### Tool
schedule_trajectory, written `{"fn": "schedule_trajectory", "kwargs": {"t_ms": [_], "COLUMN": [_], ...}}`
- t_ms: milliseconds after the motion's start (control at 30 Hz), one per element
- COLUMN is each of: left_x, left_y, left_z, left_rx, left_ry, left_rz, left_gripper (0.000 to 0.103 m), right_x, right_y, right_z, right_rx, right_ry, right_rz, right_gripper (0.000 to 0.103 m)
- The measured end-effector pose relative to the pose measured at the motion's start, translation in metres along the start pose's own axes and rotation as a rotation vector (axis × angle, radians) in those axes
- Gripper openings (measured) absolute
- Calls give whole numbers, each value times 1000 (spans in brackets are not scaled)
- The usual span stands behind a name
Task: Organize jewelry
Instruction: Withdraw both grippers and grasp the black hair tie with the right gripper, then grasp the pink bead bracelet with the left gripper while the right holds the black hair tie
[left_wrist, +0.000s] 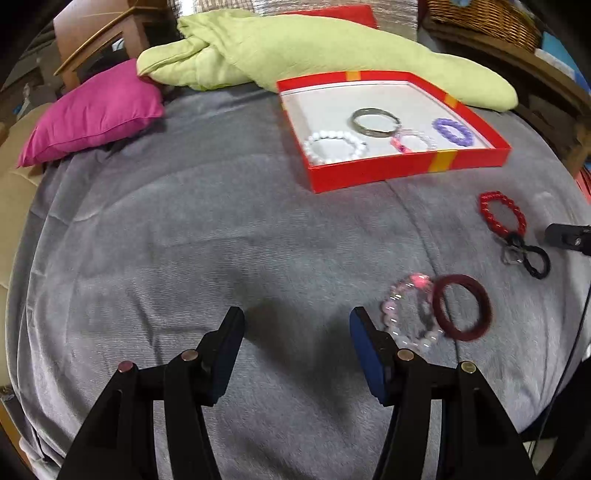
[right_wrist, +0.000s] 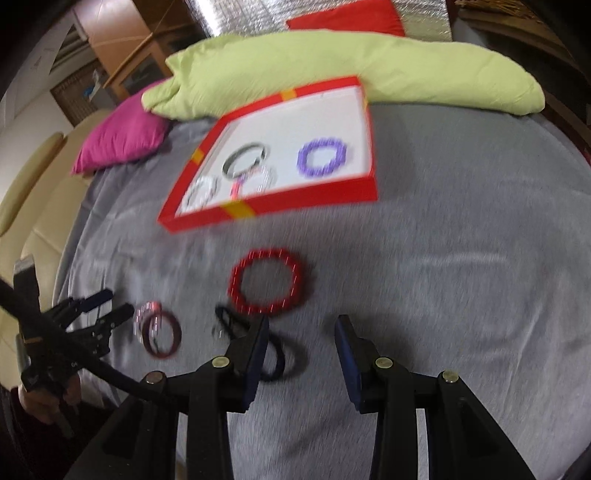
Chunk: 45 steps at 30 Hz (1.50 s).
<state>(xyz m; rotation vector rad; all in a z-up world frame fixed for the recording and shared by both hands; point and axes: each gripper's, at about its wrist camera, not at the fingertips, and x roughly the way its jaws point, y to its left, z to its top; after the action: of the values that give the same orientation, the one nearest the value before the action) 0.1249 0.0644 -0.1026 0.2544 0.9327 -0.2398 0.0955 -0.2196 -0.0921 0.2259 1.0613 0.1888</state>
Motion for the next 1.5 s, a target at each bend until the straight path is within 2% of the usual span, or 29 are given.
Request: {"fn": "schedule_trajectory", "kwargs": {"t_ms": [67, 133, 300, 467, 500, 533, 567, 600, 667, 733, 867, 1067, 1267, 1367, 1500], "left_x": [-8, -14, -12, -3, -3, -2, -1, -1, -3, -6, -11, -15, -11, -13, -9], "left_y": [-4, -10, -32, -34, -34, -36, -37, -38, -40, -45, -62, -67, -48, -42, -40], "left_z": [-1, -1, -1, 2, 1, 1, 1, 2, 3, 4, 3, 8, 4, -2, -10], "left_rx": [3, 17, 88, 60, 59, 60, 60, 59, 57, 83, 155, 202, 159, 179, 213], "left_ry": [-24, -47, -50, -14, -12, -9, -7, -8, -15, -38, -60, -85, -45, -39, -16], "left_rz": [-52, -86, -117, -211, -222, -228, -229, -231, -237, -232, -224, -198, -166, -198, -188], "left_gripper": [61, 61, 61, 60, 60, 60, 59, 58, 54, 54, 54, 56, 57, 60, 64], "right_x": [3, 6, 17, 22, 23, 23, 23, 22, 21, 21, 19, 16, 18, 19, 19], "right_y": [4, 9, 23, 41, 44, 47, 50, 52, 55, 55, 44, 25, 22, 20, 19], "right_z": [-4, -4, -4, -11, -14, -15, -18, -21, -23, -23, -20, -12, -12, -10, -10], "right_rx": [-19, -44, -104, -240, -263, -291, -325, -345, -367, -375, -322, -215, -205, -185, -175], "right_ry": [8, 6, 12, 0, 3, 0, -8, -9, -11, -9, -11, 15, 30, 39, 42], "right_rz": [-7, -15, -46, -96, -102, -115, -133, -136, -131, -140, -150, -94, -82, -72, -69], "right_gripper": [53, 56, 56, 56, 55, 49, 36, 32, 15, 9, 9, 9, 9, 9, 9]}}
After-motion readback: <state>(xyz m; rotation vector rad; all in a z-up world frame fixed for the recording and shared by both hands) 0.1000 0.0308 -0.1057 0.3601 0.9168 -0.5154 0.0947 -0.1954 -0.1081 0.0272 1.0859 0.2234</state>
